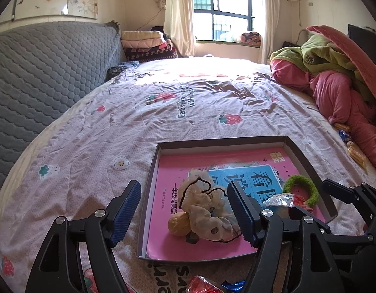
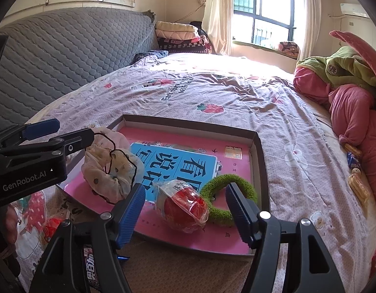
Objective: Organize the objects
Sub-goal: 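Withdraw both grippers from the tray toward the items on the quilt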
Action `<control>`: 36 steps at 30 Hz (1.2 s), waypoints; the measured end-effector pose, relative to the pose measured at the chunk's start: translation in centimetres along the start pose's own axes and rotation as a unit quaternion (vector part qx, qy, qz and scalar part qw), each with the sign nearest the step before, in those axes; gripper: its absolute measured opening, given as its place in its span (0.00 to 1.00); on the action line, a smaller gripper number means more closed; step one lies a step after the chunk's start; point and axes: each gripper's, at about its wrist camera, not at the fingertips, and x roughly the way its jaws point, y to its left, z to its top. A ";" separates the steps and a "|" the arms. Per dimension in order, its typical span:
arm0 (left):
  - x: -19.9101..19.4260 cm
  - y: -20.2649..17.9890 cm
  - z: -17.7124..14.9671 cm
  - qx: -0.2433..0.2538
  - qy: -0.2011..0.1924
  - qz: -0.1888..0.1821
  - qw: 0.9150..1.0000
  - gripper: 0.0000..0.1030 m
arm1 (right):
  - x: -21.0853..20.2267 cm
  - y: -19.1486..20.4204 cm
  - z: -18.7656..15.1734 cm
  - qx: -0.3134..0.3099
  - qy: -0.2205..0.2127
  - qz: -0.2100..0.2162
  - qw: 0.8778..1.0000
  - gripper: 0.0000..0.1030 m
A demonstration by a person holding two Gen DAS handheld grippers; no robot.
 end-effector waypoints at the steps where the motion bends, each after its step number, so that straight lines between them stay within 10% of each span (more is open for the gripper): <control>1: -0.2 0.0 0.0 -0.002 -0.002 0.002 1.000 0.73 | -0.1 0.0 0.1 0.001 -0.002 0.000 1.000 0.66; 36: -4.1 3.2 -1.8 -0.043 -0.009 0.002 0.999 0.75 | -4.0 -0.3 0.4 0.001 -0.040 0.010 0.999 0.67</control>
